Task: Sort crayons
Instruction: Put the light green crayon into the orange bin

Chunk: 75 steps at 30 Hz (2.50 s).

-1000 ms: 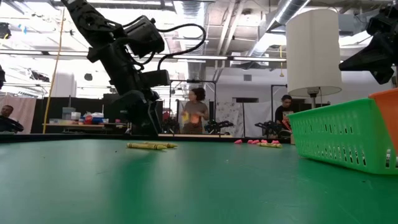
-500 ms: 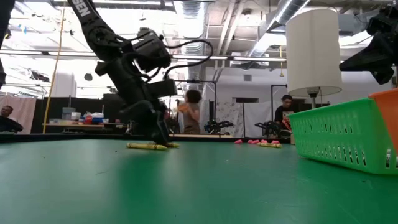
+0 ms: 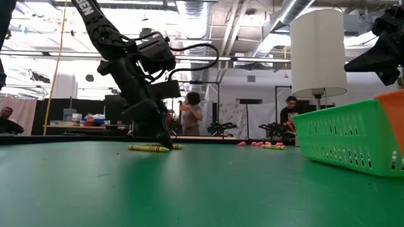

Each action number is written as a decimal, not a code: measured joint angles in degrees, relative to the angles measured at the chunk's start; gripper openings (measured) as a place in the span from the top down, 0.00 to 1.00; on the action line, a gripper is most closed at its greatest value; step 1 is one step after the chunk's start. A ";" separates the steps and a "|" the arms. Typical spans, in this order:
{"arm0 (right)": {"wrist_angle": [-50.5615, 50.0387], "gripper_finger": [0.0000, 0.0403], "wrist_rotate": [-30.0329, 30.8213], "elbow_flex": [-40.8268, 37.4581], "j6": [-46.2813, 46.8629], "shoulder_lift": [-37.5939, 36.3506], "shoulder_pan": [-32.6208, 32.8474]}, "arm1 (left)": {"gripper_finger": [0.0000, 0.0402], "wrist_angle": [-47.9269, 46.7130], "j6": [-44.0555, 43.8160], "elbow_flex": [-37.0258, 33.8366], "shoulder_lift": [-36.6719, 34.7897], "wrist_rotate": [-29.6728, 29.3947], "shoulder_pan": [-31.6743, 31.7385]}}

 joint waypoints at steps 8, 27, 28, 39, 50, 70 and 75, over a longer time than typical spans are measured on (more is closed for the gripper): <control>0.04 1.00 0.00 0.00 0.00 0.00 0.01 | 0.99 1.37 -5.24 0.62 0.05 -3.14 -1.28; 0.23 1.00 0.22 0.00 0.00 0.00 0.00 | 1.00 9.85 -7.65 20.71 0.47 -3.68 -15.87; 0.24 1.00 0.20 0.00 0.00 0.00 -0.01 | 1.00 12.11 -7.63 21.43 0.50 -3.62 -17.30; 0.24 1.00 0.26 0.00 0.43 0.00 -0.01 | 1.00 35.50 -2.48 24.06 2.25 -9.21 -31.27; 0.46 1.00 0.26 0.00 1.44 0.02 -0.01 | 1.00 40.72 -0.57 39.57 19.39 -7.73 -34.86; -0.32 1.00 -2.40 0.00 2.03 0.02 0.00 | 0.89 29.58 -9.31 53.50 34.36 3.66 -35.23; -0.22 1.00 -2.40 0.00 2.03 0.02 0.01 | 0.81 29.65 -8.11 53.52 34.36 3.73 -35.23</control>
